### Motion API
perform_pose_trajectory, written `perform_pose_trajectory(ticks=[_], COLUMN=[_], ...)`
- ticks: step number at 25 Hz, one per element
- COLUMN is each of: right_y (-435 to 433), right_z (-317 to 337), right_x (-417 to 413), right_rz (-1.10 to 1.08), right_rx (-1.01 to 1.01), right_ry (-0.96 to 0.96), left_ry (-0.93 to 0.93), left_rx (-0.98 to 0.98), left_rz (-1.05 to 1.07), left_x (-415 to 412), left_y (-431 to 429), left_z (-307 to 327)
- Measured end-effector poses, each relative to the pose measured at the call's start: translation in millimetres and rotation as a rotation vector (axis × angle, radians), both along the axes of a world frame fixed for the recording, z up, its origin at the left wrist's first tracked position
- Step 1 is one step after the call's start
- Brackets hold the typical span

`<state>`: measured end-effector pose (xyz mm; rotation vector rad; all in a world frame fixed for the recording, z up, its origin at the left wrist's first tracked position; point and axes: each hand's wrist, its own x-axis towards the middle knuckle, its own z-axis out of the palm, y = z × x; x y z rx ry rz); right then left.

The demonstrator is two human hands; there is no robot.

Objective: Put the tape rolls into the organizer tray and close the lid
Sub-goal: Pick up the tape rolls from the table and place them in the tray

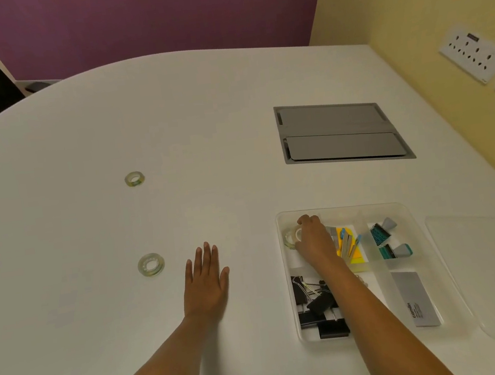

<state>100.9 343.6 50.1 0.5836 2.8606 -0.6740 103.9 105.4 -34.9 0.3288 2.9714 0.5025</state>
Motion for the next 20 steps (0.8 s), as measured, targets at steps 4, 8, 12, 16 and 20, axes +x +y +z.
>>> perform_pose_trajectory(ticks=[4,8,12,16,20], right_y=[-3,-17,-47,-86,-134], right_z=[-2,6,19,19,7], right_x=[4,1,-12,-25,-39], right_rz=[-0.038,-0.059,0.011,0.16,0.383], right_rx=[0.026,0.02,-0.038,-0.08,-0.103], right_ry=[0.067,0.249,0.352,0.32,0.196], left_ry=[0.024,0.038,0.039,0.06,0.037], left_rx=[0.003,-0.003,0.011,0.004,0.022], left_rz=[0.001,-0.005,-0.008,-0.001,-0.018], left_x=[1,0,0,0,0], left_y=[-1,-2,-2,-1,-2], left_z=[-3,-3,-2,-1,4])
